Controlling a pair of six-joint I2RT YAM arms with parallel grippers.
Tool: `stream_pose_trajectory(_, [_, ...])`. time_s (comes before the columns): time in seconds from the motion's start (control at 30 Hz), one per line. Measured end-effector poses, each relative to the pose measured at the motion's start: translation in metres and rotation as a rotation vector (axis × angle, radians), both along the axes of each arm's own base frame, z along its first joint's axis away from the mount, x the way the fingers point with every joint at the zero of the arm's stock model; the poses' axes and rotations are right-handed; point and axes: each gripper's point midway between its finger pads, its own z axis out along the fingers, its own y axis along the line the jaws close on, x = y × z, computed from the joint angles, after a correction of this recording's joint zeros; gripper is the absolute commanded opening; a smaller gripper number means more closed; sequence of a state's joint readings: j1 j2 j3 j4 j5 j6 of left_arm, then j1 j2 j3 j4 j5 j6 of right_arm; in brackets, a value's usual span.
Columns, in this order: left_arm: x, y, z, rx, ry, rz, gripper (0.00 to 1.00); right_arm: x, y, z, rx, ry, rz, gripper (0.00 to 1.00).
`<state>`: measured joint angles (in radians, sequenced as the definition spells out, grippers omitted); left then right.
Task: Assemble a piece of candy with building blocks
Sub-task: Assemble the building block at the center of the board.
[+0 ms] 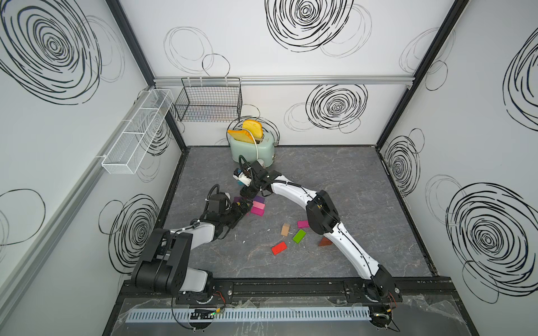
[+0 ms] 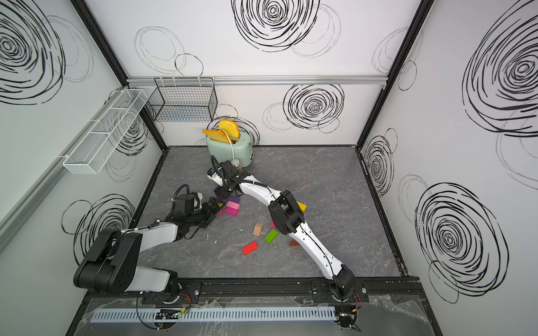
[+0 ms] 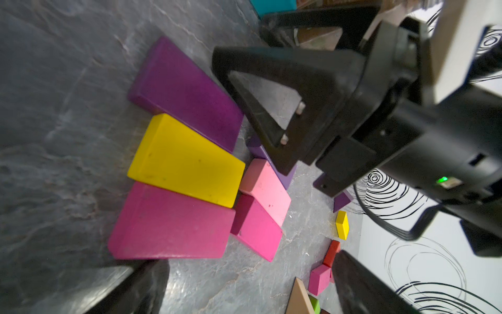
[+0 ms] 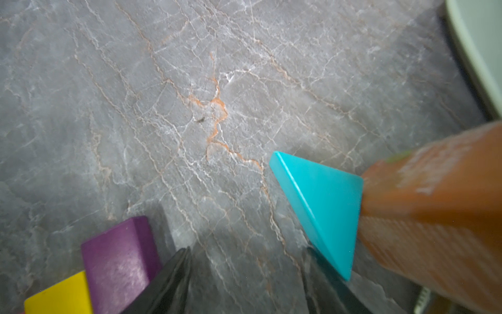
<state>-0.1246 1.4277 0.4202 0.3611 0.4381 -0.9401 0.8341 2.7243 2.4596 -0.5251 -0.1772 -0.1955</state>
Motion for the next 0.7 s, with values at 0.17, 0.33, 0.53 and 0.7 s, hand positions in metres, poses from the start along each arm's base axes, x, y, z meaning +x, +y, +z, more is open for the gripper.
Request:
stream_pose_trajectory(0.17, [0.0, 0.0, 0.0, 0.001, -0.001, 0.001, 0.98, 0.0, 0.0, 0.0, -0.001, -0.003, 0.003, 0.67])
stream_pose_trajectory(0.33, [-0.001, 0.0, 0.0, 0.002, 0.003, 0.001, 0.98, 0.002, 0.0, 0.002, 0.001, -0.006, -0.004, 0.73])
stream_pose_trajectory(0.53, [-0.004, 0.001, 0.003, 0.007, 0.005, 0.001, 0.98, 0.008, -0.006, 0.008, 0.016, 0.006, -0.034, 0.76])
stream_pose_trajectory(0.7, [-0.006, 0.001, 0.009, 0.01, -0.006, -0.005, 0.98, 0.025, -0.024, 0.031, 0.026, -0.017, -0.082, 0.75])
